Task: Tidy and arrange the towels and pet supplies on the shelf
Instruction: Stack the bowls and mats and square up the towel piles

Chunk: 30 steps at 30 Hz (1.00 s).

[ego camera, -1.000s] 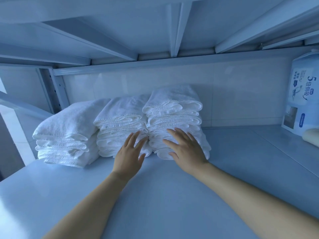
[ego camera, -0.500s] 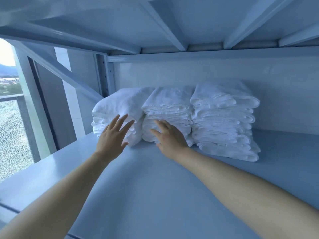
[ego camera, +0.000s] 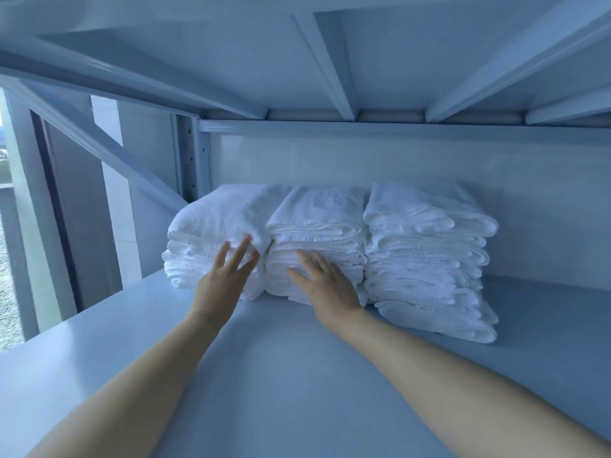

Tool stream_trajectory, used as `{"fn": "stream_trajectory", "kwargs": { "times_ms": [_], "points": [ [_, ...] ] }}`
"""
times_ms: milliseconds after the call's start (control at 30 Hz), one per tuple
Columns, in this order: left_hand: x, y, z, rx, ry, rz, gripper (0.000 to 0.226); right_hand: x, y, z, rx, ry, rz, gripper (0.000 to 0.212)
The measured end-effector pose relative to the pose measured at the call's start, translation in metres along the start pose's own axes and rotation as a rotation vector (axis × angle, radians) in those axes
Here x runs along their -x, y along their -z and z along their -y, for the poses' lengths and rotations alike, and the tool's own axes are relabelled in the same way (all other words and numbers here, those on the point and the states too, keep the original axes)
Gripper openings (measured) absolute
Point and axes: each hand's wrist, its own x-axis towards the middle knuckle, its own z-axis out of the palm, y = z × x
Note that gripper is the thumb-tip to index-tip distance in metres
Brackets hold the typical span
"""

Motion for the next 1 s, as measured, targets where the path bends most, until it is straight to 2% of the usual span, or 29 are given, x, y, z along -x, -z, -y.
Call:
{"fn": "stream_trajectory", "kwargs": {
  "times_ms": [433, 600, 733, 933, 1000],
  "points": [
    [-0.025, -0.023, -0.007, 0.146, 0.087, 0.064, 0.09, 0.004, 0.008, -0.006, -0.078, 0.043, -0.056, 0.079],
    [-0.012, -0.001, -0.025, 0.288, 0.064, -0.017, 0.081, 0.013, -0.007, -0.015, -0.051, 0.038, -0.163, 0.089],
    [-0.018, 0.003, -0.035, 0.267, 0.005, -0.022, 0.082, 0.0, -0.02, -0.026, 0.083, -0.001, -0.164, 0.098],
    [-0.018, -0.006, -0.04, 0.209, -0.048, -0.043, 0.08, -0.013, -0.025, -0.032, 0.062, -0.057, -0.204, 0.093],
    [-0.02, -0.002, -0.043, 0.196, -0.051, -0.071, 0.078, -0.006, -0.02, -0.025, 0.0, -0.055, -0.167, 0.094]
  ]
}}
